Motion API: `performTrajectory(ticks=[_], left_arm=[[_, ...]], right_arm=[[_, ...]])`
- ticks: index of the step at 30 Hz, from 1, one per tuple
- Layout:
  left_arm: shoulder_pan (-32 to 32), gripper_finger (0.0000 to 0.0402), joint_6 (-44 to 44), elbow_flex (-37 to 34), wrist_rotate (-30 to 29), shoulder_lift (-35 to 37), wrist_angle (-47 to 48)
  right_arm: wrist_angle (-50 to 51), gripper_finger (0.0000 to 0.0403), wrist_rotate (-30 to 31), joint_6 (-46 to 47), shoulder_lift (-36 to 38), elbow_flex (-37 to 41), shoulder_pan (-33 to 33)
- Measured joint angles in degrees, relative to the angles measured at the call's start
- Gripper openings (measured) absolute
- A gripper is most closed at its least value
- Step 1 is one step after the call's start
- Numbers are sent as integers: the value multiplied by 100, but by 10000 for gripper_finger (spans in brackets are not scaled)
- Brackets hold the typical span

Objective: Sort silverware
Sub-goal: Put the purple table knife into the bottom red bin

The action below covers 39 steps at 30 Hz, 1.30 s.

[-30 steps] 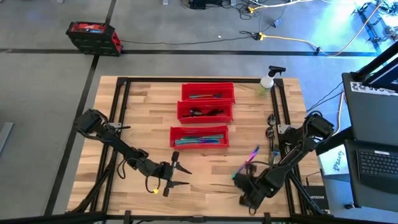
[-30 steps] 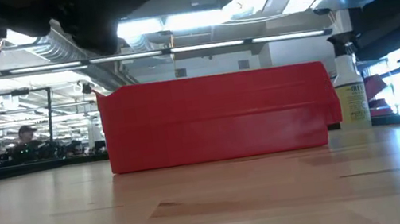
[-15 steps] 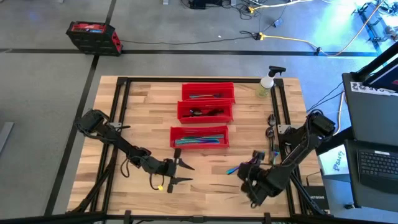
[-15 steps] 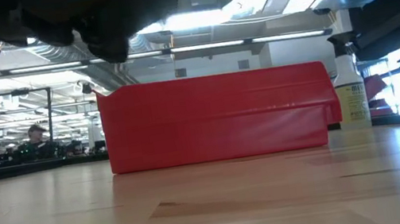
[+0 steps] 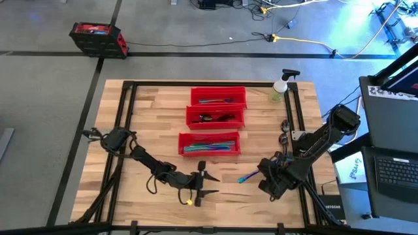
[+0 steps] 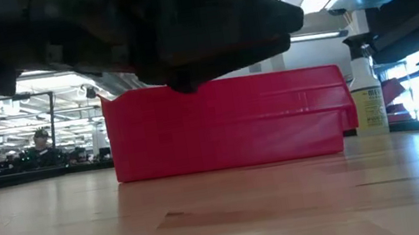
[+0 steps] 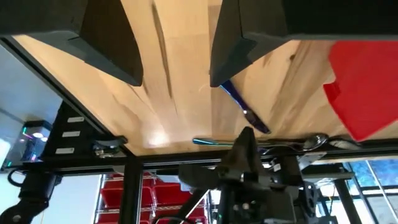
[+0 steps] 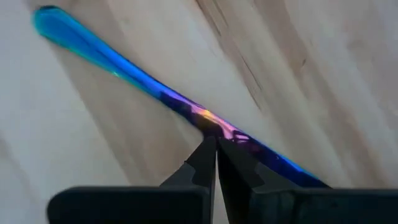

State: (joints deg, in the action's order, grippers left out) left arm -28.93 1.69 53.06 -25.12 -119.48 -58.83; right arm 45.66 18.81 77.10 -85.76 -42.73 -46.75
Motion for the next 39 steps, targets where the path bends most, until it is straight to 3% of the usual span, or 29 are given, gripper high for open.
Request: performTrajectory(ticks=[18, 25, 35, 39], left_arm=[[17, 175, 44, 2, 2, -4, 176], [-188, 175, -149, 3, 50, 143, 349], [-612, 175, 698, -7, -666, 381, 1988], [-670, 175, 710, -9, -966, 391, 1942]], right_arm=[[-306, 0, 26, 666, 15, 600, 67], [-1606, 0, -8, 794, 6, 607, 69], [-2878, 0, 609, 988, -372, 613, 152], [-2949, 0, 901, 637, -505, 504, 141]])
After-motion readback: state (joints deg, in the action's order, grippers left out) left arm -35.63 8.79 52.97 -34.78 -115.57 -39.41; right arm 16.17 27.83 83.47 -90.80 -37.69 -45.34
